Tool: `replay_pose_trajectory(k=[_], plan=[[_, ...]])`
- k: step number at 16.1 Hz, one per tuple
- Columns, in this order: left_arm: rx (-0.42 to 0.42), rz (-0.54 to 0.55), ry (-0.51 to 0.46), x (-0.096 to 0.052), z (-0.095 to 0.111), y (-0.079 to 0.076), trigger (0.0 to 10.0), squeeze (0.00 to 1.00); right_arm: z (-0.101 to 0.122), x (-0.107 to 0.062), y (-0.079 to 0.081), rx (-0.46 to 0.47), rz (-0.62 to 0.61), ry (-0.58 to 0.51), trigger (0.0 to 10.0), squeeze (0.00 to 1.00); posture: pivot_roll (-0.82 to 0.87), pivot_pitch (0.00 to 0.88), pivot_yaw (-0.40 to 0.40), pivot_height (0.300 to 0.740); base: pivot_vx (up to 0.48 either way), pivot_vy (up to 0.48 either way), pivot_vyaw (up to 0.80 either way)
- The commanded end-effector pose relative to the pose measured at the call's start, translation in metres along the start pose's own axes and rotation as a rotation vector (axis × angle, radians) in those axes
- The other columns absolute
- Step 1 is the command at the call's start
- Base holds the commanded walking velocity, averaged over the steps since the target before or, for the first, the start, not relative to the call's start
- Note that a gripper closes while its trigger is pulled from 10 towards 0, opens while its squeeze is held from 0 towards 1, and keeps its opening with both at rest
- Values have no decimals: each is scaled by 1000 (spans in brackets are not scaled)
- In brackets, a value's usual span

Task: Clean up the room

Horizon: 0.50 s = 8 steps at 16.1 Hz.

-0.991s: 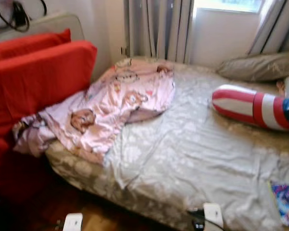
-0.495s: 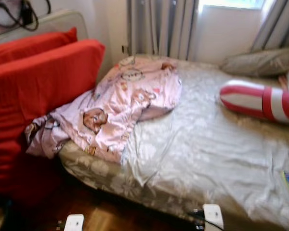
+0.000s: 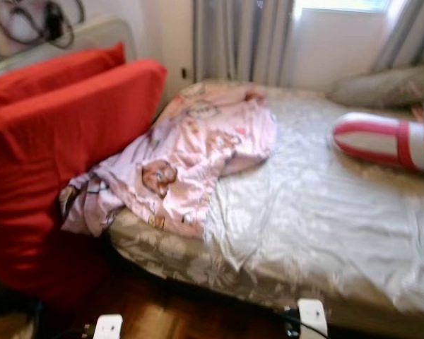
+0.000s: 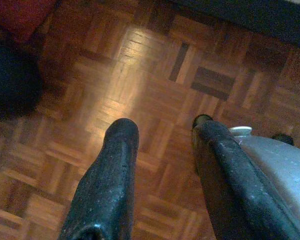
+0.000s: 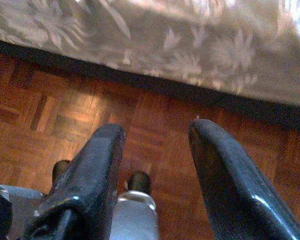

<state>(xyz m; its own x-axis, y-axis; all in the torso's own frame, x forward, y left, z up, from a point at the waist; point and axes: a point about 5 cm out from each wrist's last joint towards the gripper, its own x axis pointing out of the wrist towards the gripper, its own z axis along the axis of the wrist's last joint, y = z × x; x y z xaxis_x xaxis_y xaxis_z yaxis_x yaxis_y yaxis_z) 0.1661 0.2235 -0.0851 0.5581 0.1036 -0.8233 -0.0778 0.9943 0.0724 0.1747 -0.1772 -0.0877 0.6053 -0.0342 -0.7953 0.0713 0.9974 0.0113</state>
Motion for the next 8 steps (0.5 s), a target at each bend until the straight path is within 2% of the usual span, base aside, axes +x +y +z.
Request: replay_pose_trajectory(k=[1,7,8], plan=[[4,7,6,0,-1,2,10000,0,-3,-1,-1,10,-7,8,10000,0,64,0,5,740,0,371,0],[-2,9,5,-1,-3,5,10000,0,-3,-1,-1,4,-4,7,10000,0,67,0,2,740,0,364,0],[-1,9,4,-1,-3,4,10000,0,-3,-1,-1,1,-3,7,10000,0,69,0,2,740,0,0,0]])
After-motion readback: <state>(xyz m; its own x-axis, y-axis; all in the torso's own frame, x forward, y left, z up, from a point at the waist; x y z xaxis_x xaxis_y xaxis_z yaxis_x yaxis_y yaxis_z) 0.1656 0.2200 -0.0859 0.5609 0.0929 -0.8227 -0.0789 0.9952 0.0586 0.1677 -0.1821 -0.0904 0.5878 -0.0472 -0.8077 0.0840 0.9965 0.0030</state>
